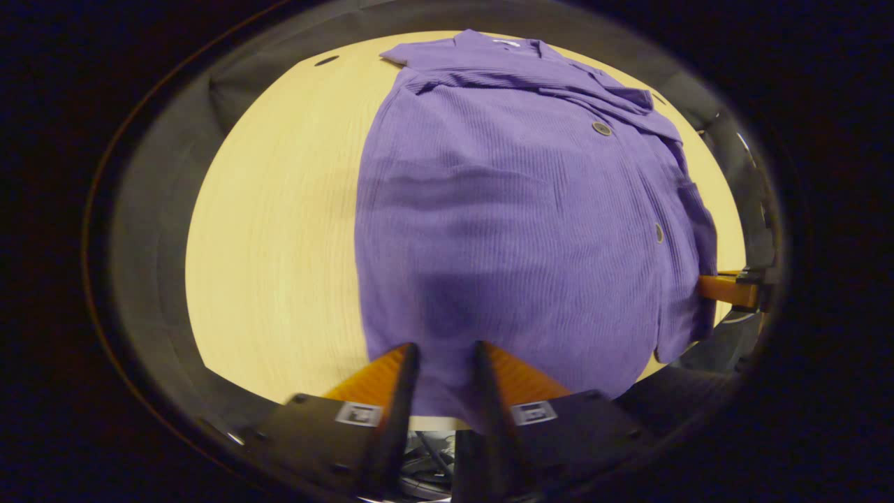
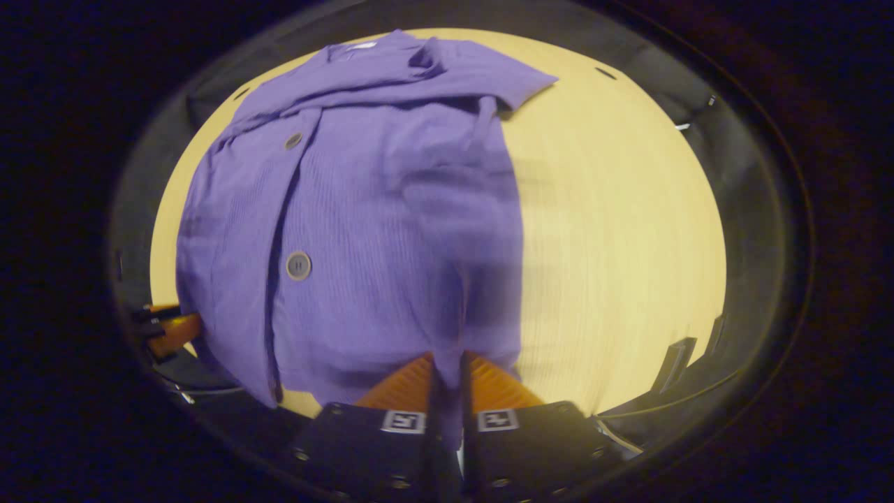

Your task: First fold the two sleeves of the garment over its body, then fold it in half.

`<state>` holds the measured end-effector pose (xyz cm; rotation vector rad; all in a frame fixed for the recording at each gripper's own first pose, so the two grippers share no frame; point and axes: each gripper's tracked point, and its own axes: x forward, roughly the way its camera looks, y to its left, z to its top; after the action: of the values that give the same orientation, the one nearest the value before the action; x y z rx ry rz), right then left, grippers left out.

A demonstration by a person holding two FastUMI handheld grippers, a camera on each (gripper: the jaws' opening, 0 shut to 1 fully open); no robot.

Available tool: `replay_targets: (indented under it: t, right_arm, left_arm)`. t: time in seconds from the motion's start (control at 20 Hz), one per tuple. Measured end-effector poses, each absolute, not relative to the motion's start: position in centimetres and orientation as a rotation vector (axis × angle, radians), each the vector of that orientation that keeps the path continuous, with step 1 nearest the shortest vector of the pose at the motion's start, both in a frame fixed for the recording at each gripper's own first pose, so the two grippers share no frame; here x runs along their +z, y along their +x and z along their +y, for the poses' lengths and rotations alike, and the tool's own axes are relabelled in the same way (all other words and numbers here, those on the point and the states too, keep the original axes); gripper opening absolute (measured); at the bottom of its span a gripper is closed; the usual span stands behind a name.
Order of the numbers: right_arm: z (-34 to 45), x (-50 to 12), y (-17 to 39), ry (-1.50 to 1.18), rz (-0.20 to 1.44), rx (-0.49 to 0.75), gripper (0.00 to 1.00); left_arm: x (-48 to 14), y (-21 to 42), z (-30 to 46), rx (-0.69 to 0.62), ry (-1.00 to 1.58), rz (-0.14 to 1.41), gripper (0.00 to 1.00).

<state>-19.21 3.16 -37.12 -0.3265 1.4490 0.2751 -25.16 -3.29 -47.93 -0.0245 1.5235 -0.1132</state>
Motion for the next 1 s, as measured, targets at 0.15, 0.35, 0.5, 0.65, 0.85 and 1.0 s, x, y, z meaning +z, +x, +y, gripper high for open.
replay_targets:
  t: [0.15,0.35,0.5,0.65,0.85,1.0]
  right_arm:
    - [2.9,-37.0,-19.7,-0.327,1.49,0.295,0.1]
    - [3.4,-36.8,-19.4,-0.246,1.501,0.285,0.1]
    - [4.4,-35.9,-19.0,-0.153,1.496,0.28,0.09]
    - [5.5,-34.1,-17.6,-0.089,1.454,0.281,0.09]
    - [7.9,-31.7,-15.3,-0.013,1.401,0.305,0.09]
    - [10.0,-30.0,-12.8,0.018,1.349,0.331,0.09]
  left_arm:
    - [-47.9,-25.4,-3.5,-0.118,-0.03,1.532,0.07]
    - [-47.8,-24.8,-3.5,-0.132,-0.013,1.491,0.07]
    - [-47.1,-23.4,-2.7,-0.11,-0.014,1.443,0.07]
    - [-45.6,-21.7,-2.8,-0.104,-0.048,1.41,0.07]
    - [-43.4,-17.8,-3.2,-0.118,-0.059,1.341,0.07]
    - [-41.5,-14.0,-3.7,-0.135,-0.066,1.275,0.06]
